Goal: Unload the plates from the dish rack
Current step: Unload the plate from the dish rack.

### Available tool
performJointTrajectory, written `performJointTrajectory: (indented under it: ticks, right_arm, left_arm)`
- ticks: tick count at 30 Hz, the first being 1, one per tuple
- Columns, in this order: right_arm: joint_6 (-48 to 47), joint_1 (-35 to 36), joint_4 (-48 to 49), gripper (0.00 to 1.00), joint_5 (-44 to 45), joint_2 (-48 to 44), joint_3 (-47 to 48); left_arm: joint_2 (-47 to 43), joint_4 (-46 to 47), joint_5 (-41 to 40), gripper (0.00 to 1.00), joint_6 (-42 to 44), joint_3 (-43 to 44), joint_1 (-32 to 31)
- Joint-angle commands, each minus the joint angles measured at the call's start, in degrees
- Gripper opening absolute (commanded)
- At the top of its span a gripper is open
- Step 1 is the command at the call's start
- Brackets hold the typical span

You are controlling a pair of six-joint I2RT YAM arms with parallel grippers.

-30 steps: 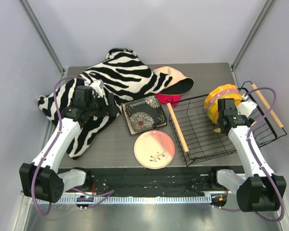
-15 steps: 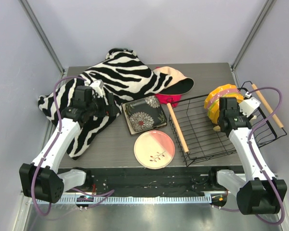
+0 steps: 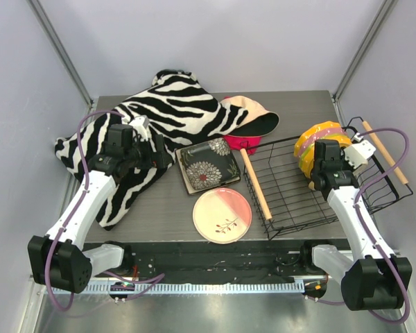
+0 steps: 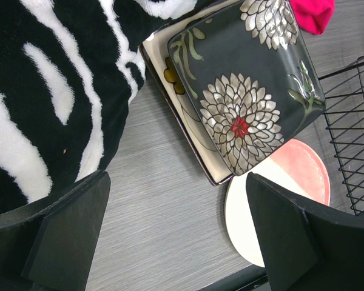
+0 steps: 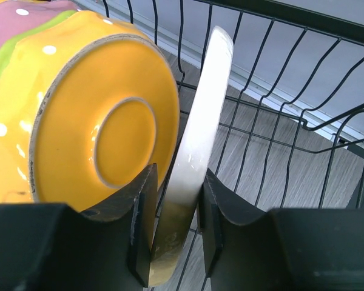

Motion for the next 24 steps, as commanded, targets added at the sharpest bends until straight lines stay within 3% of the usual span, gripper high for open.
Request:
performJointTrajectory:
  ticks: [1,21,24]
  right_arm:
    - [0.39,0.02,1.81,0.01,-0.32,-0.1,0.44]
    - [-8.22,-0.07,-15.14,0.01,0.82,-4.75,27.06]
    - [-9.1,-0.07,-15.59,0.01,0.12,-5.72,27.17]
  left_arm:
    - [-1.81,1.3,1.05,1.0,-0.02,-0.14,0.34]
    - [-2.16,1.83,2.01,1.0,-0.54,-0.5,0.25]
    - [-2.07,2.09,2.8,1.0,-0.81,-0.58,0.34]
